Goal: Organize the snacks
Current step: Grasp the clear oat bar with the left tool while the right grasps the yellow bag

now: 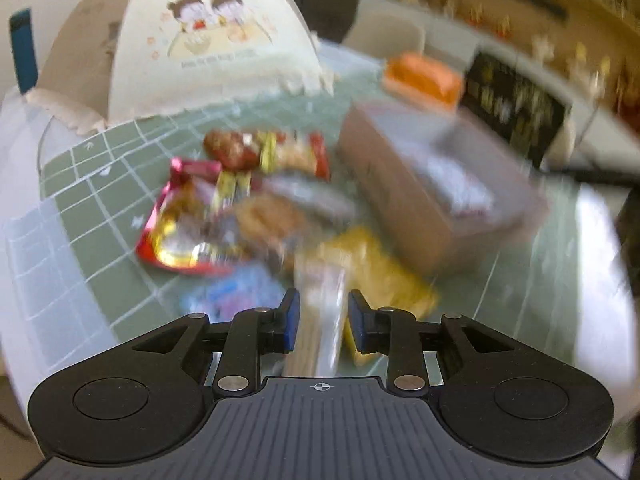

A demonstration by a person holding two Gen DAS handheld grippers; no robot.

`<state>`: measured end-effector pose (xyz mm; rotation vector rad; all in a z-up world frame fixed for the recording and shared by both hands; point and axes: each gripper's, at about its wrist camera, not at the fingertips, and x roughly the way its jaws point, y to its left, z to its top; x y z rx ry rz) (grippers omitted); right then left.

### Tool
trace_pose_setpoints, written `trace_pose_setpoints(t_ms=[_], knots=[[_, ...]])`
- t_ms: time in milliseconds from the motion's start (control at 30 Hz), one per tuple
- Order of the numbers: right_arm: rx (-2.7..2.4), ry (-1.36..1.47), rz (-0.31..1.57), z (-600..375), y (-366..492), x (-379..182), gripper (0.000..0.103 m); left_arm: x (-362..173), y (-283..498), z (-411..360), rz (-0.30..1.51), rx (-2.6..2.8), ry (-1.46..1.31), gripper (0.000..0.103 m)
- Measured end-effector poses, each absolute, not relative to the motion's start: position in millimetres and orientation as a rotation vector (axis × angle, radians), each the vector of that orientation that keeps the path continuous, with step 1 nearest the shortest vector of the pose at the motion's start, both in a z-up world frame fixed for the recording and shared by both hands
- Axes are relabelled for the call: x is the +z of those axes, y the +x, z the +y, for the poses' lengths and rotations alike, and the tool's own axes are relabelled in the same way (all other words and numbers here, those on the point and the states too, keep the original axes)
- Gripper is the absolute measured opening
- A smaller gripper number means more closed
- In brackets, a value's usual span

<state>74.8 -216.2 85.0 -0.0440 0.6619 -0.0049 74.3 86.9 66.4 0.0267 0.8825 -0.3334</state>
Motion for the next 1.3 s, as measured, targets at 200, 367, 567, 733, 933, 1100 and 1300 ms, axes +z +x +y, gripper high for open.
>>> trace_pose_setpoints(t_ms=[200, 367, 567, 733, 933, 1100, 1300], knots=[[0.280, -0.061, 0.687, -153, 72, 113, 0.077, 43, 69, 75, 0.934, -0.282, 0.083, 0.038], [0.447, -0.100, 0.770, -73, 71, 105, 0.082, 43, 51, 98, 0.929, -0.288, 0.017, 0.034], [0.390, -0.174, 0.798, 8, 81, 81, 0.082, 39, 9, 134, 0.987, -0.391, -0.021, 0.034], [0.267, -0.176, 0.889, 32, 109, 48, 0.055, 37, 6, 153, 0.993, -0.475, -0.070, 0.034], [0.201, -0.118, 0.928, 13, 51, 42, 0.055, 38, 10, 146, 1.016, -0.471, -0.075, 0.034], [0.266, -0.072, 0.881, -27, -9, 59, 0.066, 37, -2, 123, 1.002, -0.418, -0.083, 0.034], [0.316, -0.152, 0.805, -57, -36, 56, 0.085, 38, -14, 105, 0.990, -0.341, -0.051, 0.035]])
